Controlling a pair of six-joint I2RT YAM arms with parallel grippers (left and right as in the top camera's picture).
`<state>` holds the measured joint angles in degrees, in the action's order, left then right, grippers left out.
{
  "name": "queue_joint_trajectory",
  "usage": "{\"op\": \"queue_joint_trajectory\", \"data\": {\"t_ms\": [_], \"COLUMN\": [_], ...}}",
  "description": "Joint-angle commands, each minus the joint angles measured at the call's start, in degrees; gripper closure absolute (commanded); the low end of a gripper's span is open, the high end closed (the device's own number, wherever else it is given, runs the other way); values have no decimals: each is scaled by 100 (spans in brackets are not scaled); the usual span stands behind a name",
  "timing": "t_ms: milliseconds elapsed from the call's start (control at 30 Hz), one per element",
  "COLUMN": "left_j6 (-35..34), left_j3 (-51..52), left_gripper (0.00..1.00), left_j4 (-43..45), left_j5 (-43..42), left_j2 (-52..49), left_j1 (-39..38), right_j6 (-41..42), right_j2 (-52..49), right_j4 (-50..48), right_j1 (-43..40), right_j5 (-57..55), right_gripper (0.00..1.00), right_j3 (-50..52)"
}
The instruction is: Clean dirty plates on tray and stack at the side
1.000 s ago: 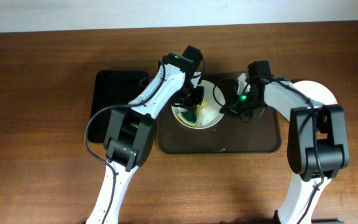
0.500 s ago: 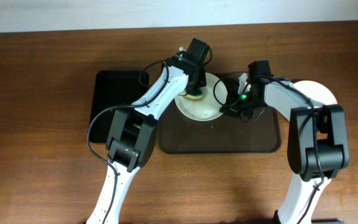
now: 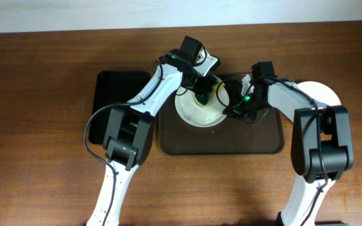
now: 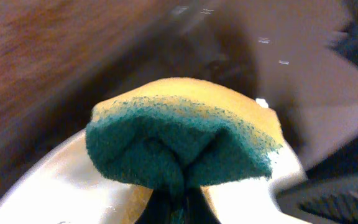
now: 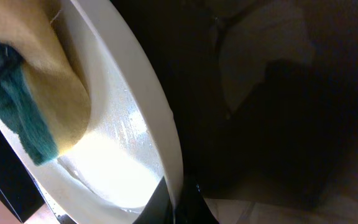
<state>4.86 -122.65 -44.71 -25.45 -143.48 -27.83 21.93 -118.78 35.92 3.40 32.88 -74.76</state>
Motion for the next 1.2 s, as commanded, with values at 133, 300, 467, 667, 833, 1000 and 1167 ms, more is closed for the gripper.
{"op": "queue_joint_trajectory", "data": {"t_ms": [133,300,467,667,833,1000,1167], "left_j6": [-3526,-4118,-3412,-2420,-2402,-2402,-2402], "left_j3": [17,13,13,-452,-2149,-4052,-4623], "left_gripper": [100,100,100,100,100,100,100], "left_j4": [-472,-1161,-2079,-2721,-3685,-4404,-4780], "left_j5": [3781,3884,1993,-57,1108,1397,1399], "left_j2": [-164,-81,-17,63,177,177,177], "left_j1": [-11,-11,-4,321,640,872,1027], "right_j6": [-225,-225,-223,-223,-223,-614,-608], "right_j2": [-162,-162,-162,-162,-162,170,1250], "right_j4": [50,50,48,52,50,367,1237], "right_j1": [44,44,44,44,44,44,140], "right_j5": [-225,-225,-225,-223,-223,-271,-1714], "right_gripper": [96,96,96,96,96,96,96], "right_j3": [181,181,181,181,181,179,179]}}
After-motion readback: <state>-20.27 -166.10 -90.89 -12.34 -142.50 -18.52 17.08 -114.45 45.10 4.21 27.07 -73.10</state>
